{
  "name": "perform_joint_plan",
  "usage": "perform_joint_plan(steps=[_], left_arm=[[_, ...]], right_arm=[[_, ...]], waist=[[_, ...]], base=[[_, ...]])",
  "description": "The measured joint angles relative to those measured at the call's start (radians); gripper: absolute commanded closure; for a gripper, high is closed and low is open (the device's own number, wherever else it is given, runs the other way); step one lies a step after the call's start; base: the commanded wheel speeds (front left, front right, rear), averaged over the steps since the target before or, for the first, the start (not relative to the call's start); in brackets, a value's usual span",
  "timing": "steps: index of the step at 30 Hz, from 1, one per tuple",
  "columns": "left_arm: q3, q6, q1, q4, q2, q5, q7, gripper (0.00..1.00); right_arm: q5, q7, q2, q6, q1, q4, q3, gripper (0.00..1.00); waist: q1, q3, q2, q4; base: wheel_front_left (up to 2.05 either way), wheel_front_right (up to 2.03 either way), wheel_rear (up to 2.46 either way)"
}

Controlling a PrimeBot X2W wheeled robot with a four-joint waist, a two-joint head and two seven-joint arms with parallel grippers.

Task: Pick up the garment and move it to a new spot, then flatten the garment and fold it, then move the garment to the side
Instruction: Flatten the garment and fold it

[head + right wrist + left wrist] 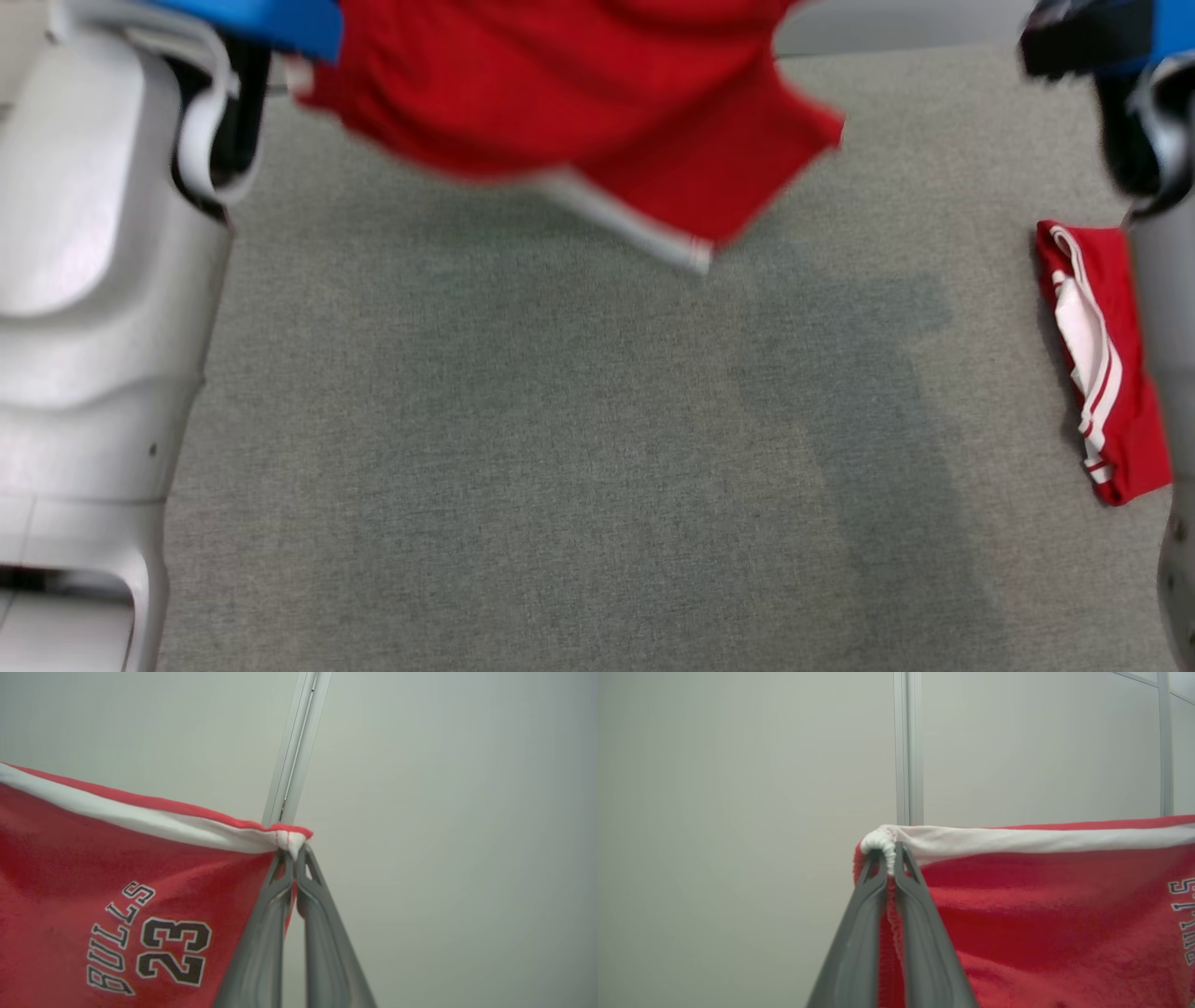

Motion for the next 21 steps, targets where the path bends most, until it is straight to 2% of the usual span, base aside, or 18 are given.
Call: perform_joint_plan(steps=[4,8,12,18,21], left_arm=[[0.025,0.002,-0.1,0.026,-0.037,0.024,-0.027,1.0],[0.048,-0.011,-0.067,0.05,-0.064,0.031,-0.03,1.0],[0.044,-0.024,0.116,0.103,-0.085,0.037,-0.03,1.0],[0.071,-0.027,0.46,0.157,-0.142,0.022,-0.03,1.0],[0.098,-0.031,0.623,0.152,-0.172,0.008,-0.03,1.0]], right_arm=[[-0.054,0.0,0.022,0.0,-0.108,-0.019,-0.069,1.0],[-0.066,0.0,0.042,0.0,-0.069,-0.03,-0.082,1.0],[-0.055,0.0,0.059,0.0,0.109,-0.031,-0.079,1.0],[-0.006,0.0,0.079,0.0,0.448,0.011,-0.033,1.0],[0.009,0.001,0.093,0.0,0.611,0.024,-0.042,1.0]], waist=[[-0.0001,0.052,-0.0001,0.002],[-0.0001,0.068,0.0,0.013],[-0.0004,0.047,-0.0001,0.015],[-0.0005,0.004,0.0,0.017],[-0.0005,-0.026,-0.0001,0.018]], base=[[0.0,0.0,0.0],[0.0,0.0,0.0],[0.0,0.0,0.0],[0.0,0.0,0.0],[0.0,0.0,0.0]])
